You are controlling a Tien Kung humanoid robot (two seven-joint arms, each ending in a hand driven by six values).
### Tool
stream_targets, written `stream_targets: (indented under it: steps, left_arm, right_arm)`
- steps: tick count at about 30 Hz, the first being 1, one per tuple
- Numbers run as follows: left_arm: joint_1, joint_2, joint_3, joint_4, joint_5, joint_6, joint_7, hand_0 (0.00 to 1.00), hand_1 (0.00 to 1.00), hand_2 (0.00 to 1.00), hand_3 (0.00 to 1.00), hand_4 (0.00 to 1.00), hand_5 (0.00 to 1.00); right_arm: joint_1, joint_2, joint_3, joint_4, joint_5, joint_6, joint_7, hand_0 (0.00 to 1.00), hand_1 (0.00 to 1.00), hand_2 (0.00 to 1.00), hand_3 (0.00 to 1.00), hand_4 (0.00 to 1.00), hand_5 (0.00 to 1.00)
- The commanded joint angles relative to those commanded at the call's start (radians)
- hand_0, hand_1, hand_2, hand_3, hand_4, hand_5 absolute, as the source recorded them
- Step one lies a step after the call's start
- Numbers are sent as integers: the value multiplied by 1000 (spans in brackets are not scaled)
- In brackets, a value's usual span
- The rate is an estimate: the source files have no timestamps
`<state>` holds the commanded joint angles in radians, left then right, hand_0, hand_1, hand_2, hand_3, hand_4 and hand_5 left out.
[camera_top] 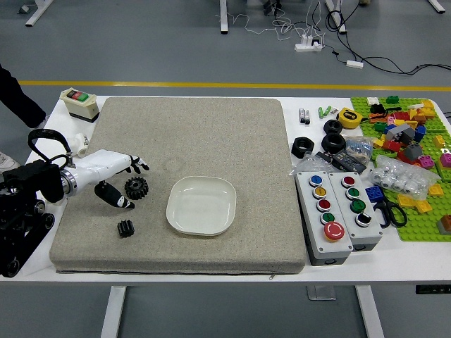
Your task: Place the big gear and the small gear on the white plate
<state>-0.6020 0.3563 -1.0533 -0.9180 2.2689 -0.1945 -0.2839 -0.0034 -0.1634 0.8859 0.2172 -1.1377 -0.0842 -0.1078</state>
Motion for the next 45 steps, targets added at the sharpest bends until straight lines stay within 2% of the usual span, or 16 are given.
stream_targets:
  steps: [3, 4, 9, 10, 15, 16, 21, 22, 27, 28, 38, 42, 45]
  left_arm:
    - [-10, -5, 6, 17, 0, 6, -2, 661, 686, 729, 774, 938, 208]
    - [-13, -7, 10, 23, 0, 11, -3, 618, 653, 680, 665, 847, 180]
    - [-20, -13, 20, 38, 0, 20, -3, 618, 653, 680, 665, 847, 180]
    - [-21, -14, 22, 41, 0, 20, -3, 530, 555, 587, 583, 647, 73]
    - [-22, -20, 24, 62, 0, 18, -4, 530, 555, 587, 583, 647, 73]
    - [-22, -21, 25, 66, 0, 17, -4, 448, 518, 557, 561, 512, 12]
    - [-19, -21, 26, 69, 0, 20, -6, 448, 518, 557, 561, 512, 12]
    - [-19, -21, 27, 68, 0, 22, -7, 342, 442, 492, 540, 289, 2]
    - [-19, -19, 29, 56, 0, 36, -11, 342, 442, 492, 540, 289, 2]
    - [-19, -18, 29, 51, 0, 35, -11, 264, 377, 428, 487, 121, 2]
    - [-13, -11, 27, -9, 0, 27, -8, 255, 360, 416, 476, 108, 2]
    - [-8, -11, 28, -51, 0, 22, -4, 252, 357, 412, 475, 101, 2]
    - [-3, -10, 35, -110, 0, 17, 2, 252, 357, 412, 475, 101, 2]
  right_arm:
    - [0, 0, -1, 0, 1, 0, 0, 731, 756, 807, 694, 869, 686]
    - [1, 0, -2, 0, 1, 0, 0, 732, 756, 807, 694, 869, 686]
    - [2, -1, -5, 0, 3, 0, 0, 732, 756, 807, 694, 869, 686]
    - [2, -1, -6, 0, 3, 1, 0, 731, 756, 807, 694, 869, 686]
    - [2, -1, -8, 0, 5, 1, 0, 731, 756, 807, 694, 869, 686]
    - [2, -1, -8, 0, 5, 1, 0, 731, 756, 808, 694, 869, 686]
    - [2, -1, -9, 0, 6, 1, 0, 731, 756, 808, 694, 869, 686]
    - [2, -1, -9, 0, 6, 1, 0, 730, 756, 808, 693, 869, 686]
    - [2, 0, -9, 0, 5, 1, 0, 730, 756, 808, 693, 869, 686]
    - [2, 0, -9, 0, 5, 1, 0, 730, 756, 808, 693, 869, 686]
    - [1, -1, -7, 0, 4, 0, 0, 731, 756, 808, 691, 869, 686]
    - [1, -1, -7, 1, 5, -1, 0, 731, 756, 808, 692, 869, 686]
    - [1, -1, -6, 1, 5, -1, 0, 731, 756, 808, 692, 869, 686]
